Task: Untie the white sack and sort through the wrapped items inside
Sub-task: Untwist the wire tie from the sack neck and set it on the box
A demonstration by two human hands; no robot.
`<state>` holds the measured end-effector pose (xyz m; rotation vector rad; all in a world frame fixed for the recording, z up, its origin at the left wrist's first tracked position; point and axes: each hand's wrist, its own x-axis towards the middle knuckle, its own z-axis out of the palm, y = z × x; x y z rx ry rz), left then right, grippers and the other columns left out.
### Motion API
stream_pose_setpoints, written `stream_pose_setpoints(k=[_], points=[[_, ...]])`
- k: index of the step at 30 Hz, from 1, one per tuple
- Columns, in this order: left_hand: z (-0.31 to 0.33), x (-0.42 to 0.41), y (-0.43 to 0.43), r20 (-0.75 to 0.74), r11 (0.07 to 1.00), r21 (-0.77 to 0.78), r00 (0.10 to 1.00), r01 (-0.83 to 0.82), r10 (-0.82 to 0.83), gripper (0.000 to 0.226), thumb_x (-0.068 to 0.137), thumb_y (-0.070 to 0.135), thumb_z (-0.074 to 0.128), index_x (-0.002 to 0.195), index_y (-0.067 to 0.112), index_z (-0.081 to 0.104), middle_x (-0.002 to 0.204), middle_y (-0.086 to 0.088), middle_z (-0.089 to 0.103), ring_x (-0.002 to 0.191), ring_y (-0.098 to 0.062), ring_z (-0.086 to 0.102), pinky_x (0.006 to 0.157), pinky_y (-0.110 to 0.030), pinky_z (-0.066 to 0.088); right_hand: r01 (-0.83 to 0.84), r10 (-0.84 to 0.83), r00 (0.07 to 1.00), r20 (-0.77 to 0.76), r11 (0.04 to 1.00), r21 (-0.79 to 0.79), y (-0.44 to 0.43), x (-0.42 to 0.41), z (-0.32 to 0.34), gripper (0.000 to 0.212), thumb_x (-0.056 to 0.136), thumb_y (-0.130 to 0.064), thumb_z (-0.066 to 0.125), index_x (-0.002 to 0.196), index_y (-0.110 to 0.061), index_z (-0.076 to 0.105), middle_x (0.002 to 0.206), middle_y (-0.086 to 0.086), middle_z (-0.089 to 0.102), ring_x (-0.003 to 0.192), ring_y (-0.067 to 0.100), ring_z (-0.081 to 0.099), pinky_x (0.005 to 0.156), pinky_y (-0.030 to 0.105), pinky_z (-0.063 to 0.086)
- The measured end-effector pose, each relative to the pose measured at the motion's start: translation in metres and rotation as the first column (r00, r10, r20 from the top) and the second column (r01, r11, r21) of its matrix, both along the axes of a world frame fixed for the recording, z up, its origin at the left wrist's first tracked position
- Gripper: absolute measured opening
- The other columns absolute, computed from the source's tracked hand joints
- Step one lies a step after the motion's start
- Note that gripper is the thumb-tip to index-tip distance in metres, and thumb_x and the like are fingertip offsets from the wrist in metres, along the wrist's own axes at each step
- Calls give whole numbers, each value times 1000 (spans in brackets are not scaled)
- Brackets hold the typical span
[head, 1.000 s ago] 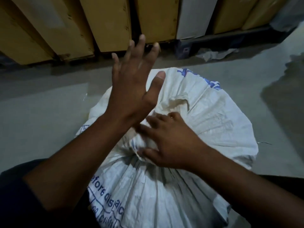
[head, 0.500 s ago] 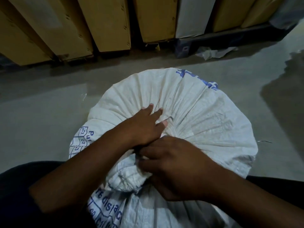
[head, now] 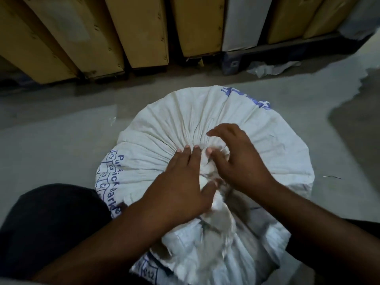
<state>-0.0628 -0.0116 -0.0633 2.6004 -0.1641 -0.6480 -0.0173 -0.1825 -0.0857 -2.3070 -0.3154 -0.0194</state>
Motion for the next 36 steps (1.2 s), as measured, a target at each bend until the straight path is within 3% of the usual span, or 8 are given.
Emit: stream_pose_setpoints(k=[4, 6, 9, 11, 18, 22, 29, 36], points=[[27, -20, 6, -50, 998, -46, 998, 41, -43, 91, 69, 75, 38, 152, 37, 39, 159, 9, 40, 151, -13, 31, 121, -38, 30, -162, 160, 984, -79, 986, -29, 0, -12, -2, 40, 88, -27, 60, 128, -27, 62, 124, -7, 56, 114, 14, 55, 93, 38, 51], [48, -3, 13, -32, 993, -114, 999, -27, 24, 47, 71, 58, 49, 105, 34, 72, 112, 15, 72, 115, -8, 64, 101, -32, 47, -234, 230, 966, -122, 972, -19, -2, -15, 3, 39, 83, -17, 65, 121, -28, 66, 113, -6, 60, 104, 14, 58, 85, 41, 53], [65, 41, 26, -4, 897, -324, 949, -301, 317, 20, 75, 31, 64, 69, 21, 80, 78, 6, 78, 84, -10, 72, 90, -36, 55, -358, 355, 928, -114, 934, -8, -4, -21, 14, 36, 77, 1, 71, 105, -20, 74, 95, -2, 63, 85, 13, 61, 76, 34, 51], [58, 63, 31, 78, 891, -343, 937, -296, 341, 20, 77, 28, 63, 64, 21, 78, 78, 6, 78, 85, -10, 72, 91, -38, 55, -425, 421, 901, -107, 905, -11, -4, -29, 21, 40, 71, 8, 66, 100, -17, 76, 94, -1, 64, 82, 11, 63, 72, 27, 50], [5, 71, 30, -26, 983, -124, 990, 133, -138, 2, 88, 29, 76, 90, 30, 76, 86, 12, 76, 80, 1, 69, 74, -23, 54, -669, 592, 715, -372, 734, -117, -15, -44, 40, 39, 81, -5, 64, 106, -31, 78, 106, -20, 69, 97, 1, 64, 82, 17, 48], [5, 74, 37, -65, 970, -164, 979, 180, -193, 11, 83, 28, 81, 85, 27, 71, 88, 12, 74, 83, -2, 69, 81, -33, 58, -709, 573, 642, -509, 696, -111, -20, -38, 50, 44, 87, -5, 63, 117, -35, 76, 116, -23, 73, 109, -6, 63, 86, 3, 42], [-8, 68, 43, -33, 971, -33, 971, 236, -237, 18, 84, 33, 80, 101, 30, 77, 100, 12, 71, 96, -5, 64, 90, -34, 52, -464, 413, 747, -521, 885, 37, -8, -26, 41, 11, 89, -18, 70, 83, -24, 76, 77, -13, 76, 74, 1, 72, 75, 33, 58], [-21, 61, 32, 50, 985, -160, 997, 68, -61, 5, 82, 25, 82, 85, 25, 78, 87, 12, 72, 85, -1, 65, 82, -27, 53, -48, 40, 972, -233, 998, -30, -2, -10, 8, 11, 86, -16, 72, 85, -26, 72, 70, -11, 69, 62, 4, 63, 60, 26, 48]])
